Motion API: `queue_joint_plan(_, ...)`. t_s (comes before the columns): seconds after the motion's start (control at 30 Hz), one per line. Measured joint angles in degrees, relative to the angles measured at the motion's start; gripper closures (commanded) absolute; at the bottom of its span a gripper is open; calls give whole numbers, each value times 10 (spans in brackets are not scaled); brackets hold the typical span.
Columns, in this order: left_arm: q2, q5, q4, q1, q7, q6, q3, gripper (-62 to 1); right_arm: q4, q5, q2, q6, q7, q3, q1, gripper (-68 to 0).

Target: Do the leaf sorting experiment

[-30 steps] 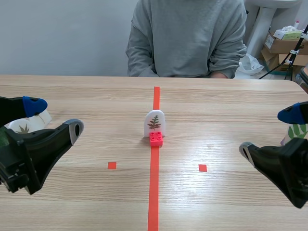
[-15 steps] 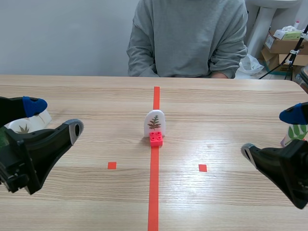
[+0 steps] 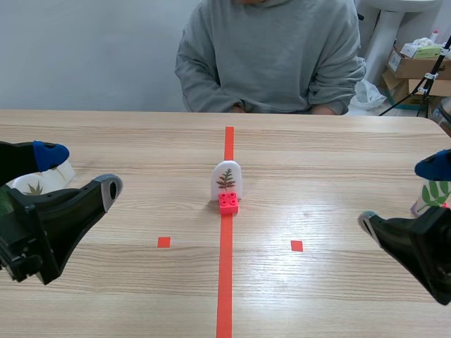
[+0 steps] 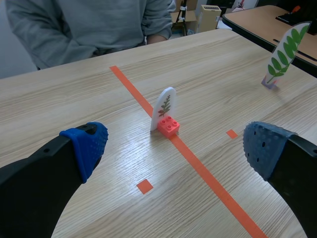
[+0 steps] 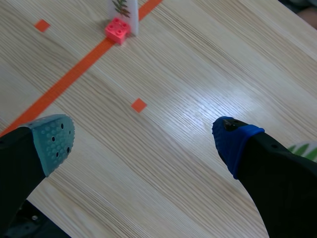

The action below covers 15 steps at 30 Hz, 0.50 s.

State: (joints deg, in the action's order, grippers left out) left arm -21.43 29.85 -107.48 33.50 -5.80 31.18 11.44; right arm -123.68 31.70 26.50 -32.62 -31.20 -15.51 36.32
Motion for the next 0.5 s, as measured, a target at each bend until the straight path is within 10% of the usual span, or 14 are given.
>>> queue_joint_plan(0.27,0,-15,0,0,0,0,0,-585,115,-19,43,-2,12,31,-130,-553)
queue_joint_plan(0.5,0,-13,0,0,0,0,0,-585,325,-50,96,-4,44,216,-344,-553)
